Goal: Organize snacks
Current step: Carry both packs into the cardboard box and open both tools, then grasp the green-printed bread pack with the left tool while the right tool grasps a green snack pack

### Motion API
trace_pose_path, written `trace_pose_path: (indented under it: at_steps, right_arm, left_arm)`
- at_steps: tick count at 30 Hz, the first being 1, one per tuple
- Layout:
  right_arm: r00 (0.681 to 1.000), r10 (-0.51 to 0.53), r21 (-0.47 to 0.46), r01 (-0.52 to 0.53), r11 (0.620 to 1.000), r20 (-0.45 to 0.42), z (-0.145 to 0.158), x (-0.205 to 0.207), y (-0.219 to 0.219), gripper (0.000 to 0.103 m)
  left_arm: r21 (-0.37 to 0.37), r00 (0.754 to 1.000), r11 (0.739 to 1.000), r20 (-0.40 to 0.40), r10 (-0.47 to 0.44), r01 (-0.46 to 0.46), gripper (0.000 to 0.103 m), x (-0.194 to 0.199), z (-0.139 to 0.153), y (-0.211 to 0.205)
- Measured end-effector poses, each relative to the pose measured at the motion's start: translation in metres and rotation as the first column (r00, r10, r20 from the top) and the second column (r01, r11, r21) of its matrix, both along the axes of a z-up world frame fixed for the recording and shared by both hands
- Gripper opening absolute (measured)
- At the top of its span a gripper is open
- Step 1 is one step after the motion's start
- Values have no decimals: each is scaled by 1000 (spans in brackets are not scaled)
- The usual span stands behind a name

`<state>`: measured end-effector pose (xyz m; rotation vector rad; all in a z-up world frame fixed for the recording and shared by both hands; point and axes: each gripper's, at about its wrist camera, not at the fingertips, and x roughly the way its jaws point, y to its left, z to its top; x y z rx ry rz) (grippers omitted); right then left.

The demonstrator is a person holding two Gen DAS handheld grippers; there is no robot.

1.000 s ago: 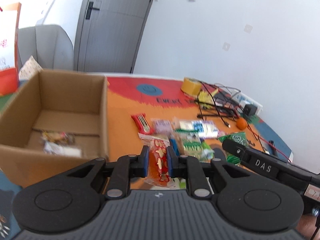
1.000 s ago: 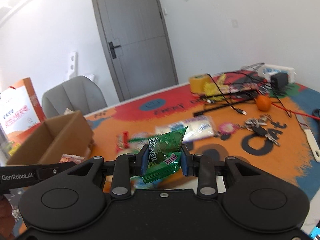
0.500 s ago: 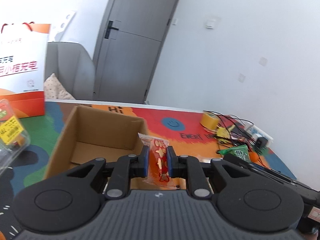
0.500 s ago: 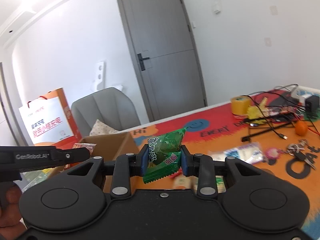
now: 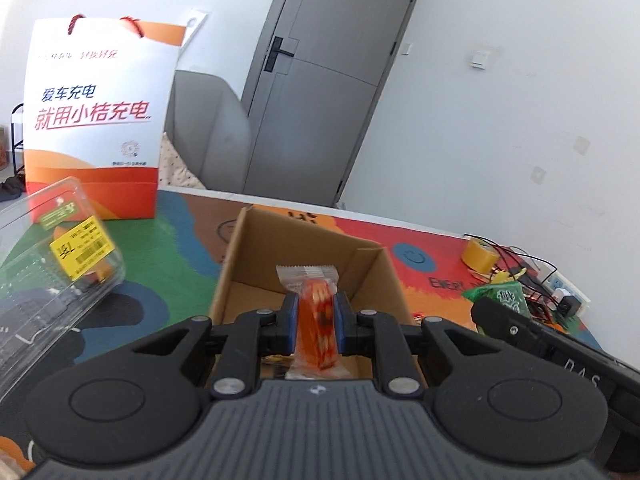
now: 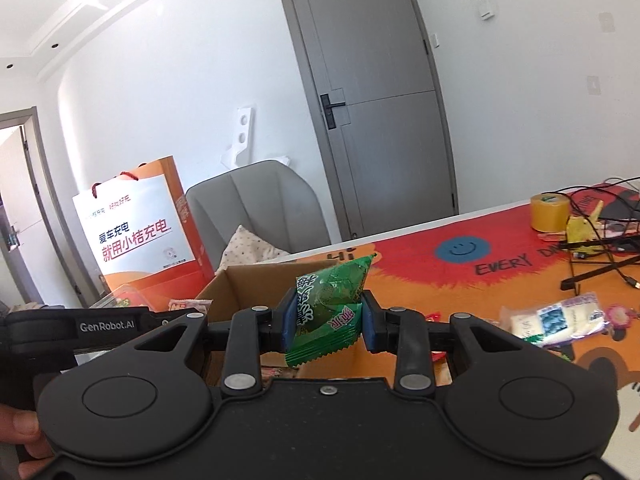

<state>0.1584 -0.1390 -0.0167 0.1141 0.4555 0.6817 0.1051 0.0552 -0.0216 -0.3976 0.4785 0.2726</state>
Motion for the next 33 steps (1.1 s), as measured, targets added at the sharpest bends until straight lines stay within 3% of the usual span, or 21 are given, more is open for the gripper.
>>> trace_pose_path:
  at_steps: [8, 10, 15, 18, 21, 33]
  right_arm:
    - [999, 32, -14, -32, 999, -28, -5, 3, 25, 33]
    - [999, 36, -14, -37, 999, -38, -5, 5, 29, 34]
    - [999, 35, -25, -36, 999, -39, -6, 5, 33, 47]
    - [997, 28, -16, -29, 999, -66, -9, 4, 28, 48]
    - [997, 7, -16, -8, 1000, -80, -13, 0, 19, 53]
    - [990, -87, -39, 84, 996, -115, -24, -1, -29, 69]
  left_arm:
    - [-16, 999, 999, 8, 46, -46, 24, -16, 0, 9]
    - [-32, 998, 998, 12, 54, -53, 32, -20, 0, 11]
    - [-62, 995, 994, 25, 95, -93, 60, -32, -1, 16]
    - [-60, 993, 992, 30, 115, -113, 74, -37, -1, 15]
    - [-52, 993, 992, 30, 115, -114, 81, -39, -1, 14]
    - [-26, 997, 996, 6, 81, -81, 93, -32, -3, -11]
